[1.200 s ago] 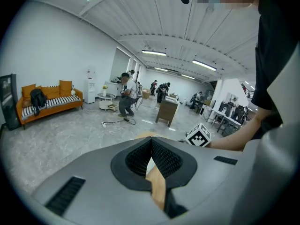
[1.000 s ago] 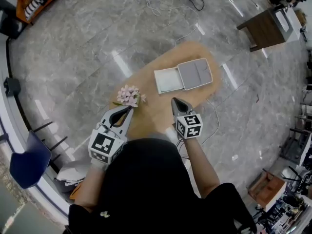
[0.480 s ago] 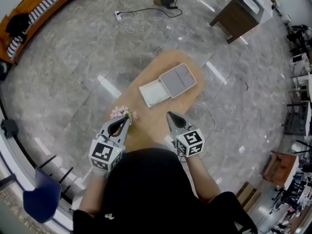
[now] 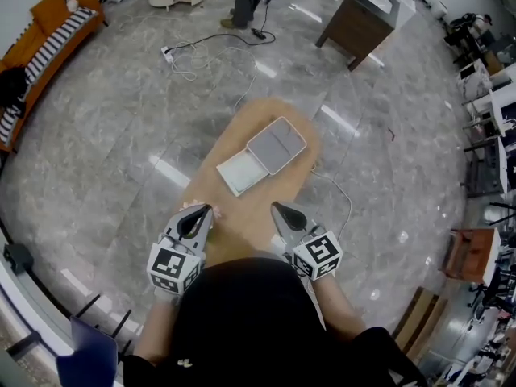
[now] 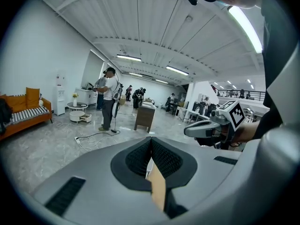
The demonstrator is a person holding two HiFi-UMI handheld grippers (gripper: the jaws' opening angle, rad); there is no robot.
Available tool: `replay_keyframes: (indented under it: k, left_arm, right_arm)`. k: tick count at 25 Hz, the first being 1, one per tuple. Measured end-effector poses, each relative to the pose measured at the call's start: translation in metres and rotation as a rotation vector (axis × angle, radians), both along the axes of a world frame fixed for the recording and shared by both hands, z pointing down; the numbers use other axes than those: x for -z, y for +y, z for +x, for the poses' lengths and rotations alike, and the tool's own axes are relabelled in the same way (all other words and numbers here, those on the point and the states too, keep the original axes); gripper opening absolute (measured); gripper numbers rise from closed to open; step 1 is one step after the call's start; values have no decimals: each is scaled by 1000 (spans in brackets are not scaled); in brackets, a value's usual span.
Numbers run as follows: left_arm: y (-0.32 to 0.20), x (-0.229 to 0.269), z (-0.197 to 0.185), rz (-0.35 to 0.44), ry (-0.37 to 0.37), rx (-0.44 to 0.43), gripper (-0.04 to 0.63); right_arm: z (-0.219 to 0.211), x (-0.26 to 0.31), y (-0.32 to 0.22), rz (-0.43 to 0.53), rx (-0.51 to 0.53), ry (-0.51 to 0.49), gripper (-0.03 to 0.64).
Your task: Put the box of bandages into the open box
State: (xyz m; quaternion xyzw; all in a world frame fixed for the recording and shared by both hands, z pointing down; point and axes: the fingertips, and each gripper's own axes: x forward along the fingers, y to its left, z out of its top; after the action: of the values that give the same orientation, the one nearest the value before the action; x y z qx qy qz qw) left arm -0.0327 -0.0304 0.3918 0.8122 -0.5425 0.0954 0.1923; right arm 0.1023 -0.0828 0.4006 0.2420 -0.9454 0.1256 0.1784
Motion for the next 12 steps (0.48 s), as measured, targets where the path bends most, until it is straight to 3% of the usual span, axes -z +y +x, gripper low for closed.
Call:
replay_keyframes:
  k: [12]
  left_arm:
    - [-9,13,7,25,10,-55,11]
  right_arm:
    - [7,30,1,60,-28,-34,-2]
